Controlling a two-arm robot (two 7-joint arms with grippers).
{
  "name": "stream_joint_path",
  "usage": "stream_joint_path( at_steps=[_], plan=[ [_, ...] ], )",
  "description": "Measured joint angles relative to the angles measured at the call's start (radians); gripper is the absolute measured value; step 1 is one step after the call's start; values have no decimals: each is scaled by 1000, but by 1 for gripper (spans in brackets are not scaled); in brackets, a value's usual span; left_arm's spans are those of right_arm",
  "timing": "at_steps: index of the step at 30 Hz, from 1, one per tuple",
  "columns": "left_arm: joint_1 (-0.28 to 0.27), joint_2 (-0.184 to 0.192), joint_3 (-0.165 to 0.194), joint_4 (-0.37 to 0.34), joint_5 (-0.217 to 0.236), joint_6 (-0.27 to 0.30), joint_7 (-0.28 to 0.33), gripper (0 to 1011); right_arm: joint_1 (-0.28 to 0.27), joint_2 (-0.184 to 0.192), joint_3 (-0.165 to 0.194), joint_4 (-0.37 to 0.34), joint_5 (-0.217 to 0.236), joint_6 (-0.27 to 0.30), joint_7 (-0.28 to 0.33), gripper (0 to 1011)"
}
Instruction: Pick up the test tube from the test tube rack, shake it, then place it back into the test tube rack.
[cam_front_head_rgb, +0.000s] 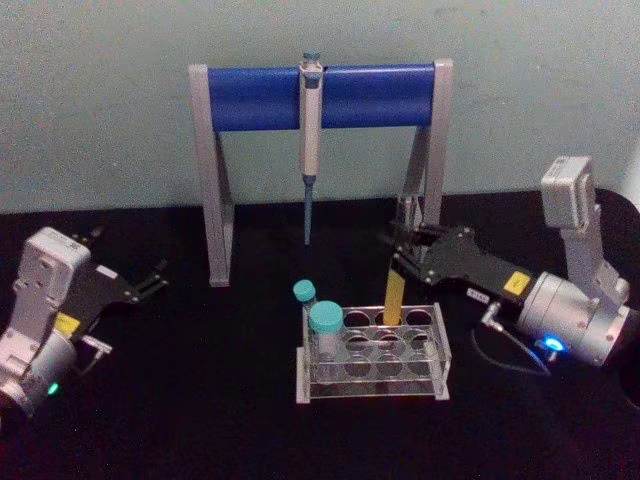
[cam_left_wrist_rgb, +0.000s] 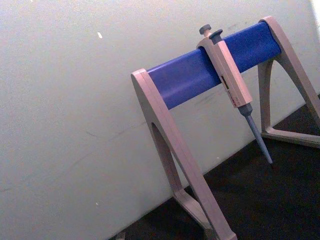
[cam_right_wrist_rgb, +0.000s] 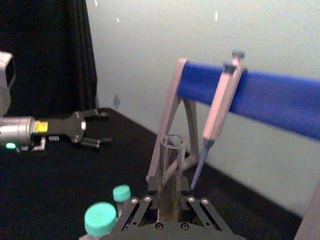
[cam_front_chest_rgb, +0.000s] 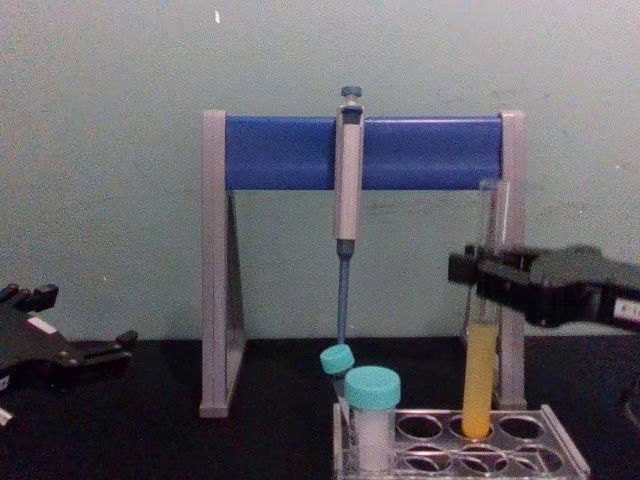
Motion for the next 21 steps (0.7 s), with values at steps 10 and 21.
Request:
stream_joint_path(
  at_steps=[10, 21],
  plan=[
    [0, 0, 0, 0, 0, 0, 0, 1010, 6, -8, 34, -43, 0, -17, -6, 232],
    [0, 0, 0, 0, 0, 0, 0, 1010, 56, -45, 19, 12, 0, -17, 17, 232]
  ],
)
